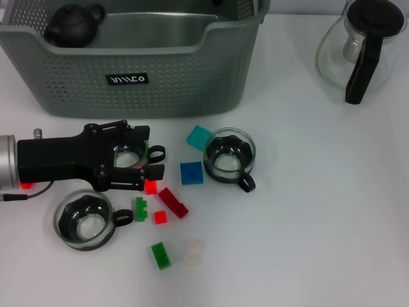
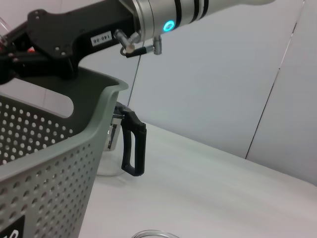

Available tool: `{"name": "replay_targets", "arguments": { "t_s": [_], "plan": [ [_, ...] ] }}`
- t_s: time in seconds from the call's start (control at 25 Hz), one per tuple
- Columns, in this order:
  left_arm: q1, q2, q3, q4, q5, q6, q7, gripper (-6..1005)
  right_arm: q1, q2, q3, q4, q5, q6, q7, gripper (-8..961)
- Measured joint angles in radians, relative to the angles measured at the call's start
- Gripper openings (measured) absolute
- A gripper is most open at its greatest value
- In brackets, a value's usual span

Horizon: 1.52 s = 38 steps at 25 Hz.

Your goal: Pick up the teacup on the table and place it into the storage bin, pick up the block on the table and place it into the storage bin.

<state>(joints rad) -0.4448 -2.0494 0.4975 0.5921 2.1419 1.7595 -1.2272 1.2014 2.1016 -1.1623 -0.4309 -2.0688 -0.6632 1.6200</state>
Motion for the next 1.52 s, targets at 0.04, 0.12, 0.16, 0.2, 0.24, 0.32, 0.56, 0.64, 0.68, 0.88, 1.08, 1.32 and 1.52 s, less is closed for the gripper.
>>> {"name": "replay_targets", "arguments": {
  "t_s": [0.04,0.12,0.16,0.2,0.24,0.32,0.56,0.64,0.68,0.88,1.08,1.32,1.52],
  "plan": [
    [0.0,0.0,-0.001,0.0,0.0,0.0,0.0,910,-0.001,0.0,-0.001,0.002,0.0,0.0,0.0,150],
    [0.0,0.0,-0.001,0.0,0.0,0.0,0.0,910,-0.004,0.0,-0.003,0.003,-0.001,0.001,0.0,153],
    [0.0,0.0,-0.001,0.0,0.0,0.0,0.0,910,-0.004,0.0,-0.004,0.004,-0.002,0.001,0.0,154],
    [0.0,0.0,-0.001,0.0,0.0,0.0,0.0,910,-0.006,0.0,-0.006,0.004,-0.002,0.0,0.0,155],
    [0.0,0.0,-0.002,0.0,-0.001,0.0,0.0,910,-0.006,0.0,-0.006,0.004,-0.002,0.0,0.0,157],
    [0.0,0.0,-0.002,0.0,-0.001,0.0,0.0,909,-0.006,0.0,-0.008,0.006,-0.002,-0.003,0.004,160],
    [0.003,0.0,-0.002,0.0,-0.001,0.0,0.0,910,-0.007,0.0,-0.018,-0.001,-0.007,-0.031,0.025,168],
    [0.006,0.0,-0.002,0.0,-0.001,0.002,0.0,910,-0.008,-0.001,-0.027,-0.01,-0.009,-0.04,0.042,171],
    [0.007,0.0,-0.003,0.0,-0.001,0.003,-0.001,910,-0.009,-0.001,-0.033,-0.015,-0.009,-0.044,0.05,172],
    [0.01,0.0,-0.005,0.0,-0.001,0.006,-0.002,910,-0.035,-0.003,-0.107,-0.08,-0.01,-0.054,0.102,179],
    [0.012,-0.002,-0.005,0.0,-0.001,0.008,-0.002,909,-0.079,-0.002,-0.169,-0.171,-0.011,-0.058,0.157,326],
    [0.012,-0.004,-0.005,0.0,0.002,0.009,0.0,910,-0.136,-0.004,-0.182,-0.279,-0.011,-0.09,0.198,590],
    [0.015,-0.003,-0.005,0.0,0.002,0.012,0.0,909,-0.224,-0.006,-0.155,-0.472,0.006,-0.208,0.228,823]
  ]
}}
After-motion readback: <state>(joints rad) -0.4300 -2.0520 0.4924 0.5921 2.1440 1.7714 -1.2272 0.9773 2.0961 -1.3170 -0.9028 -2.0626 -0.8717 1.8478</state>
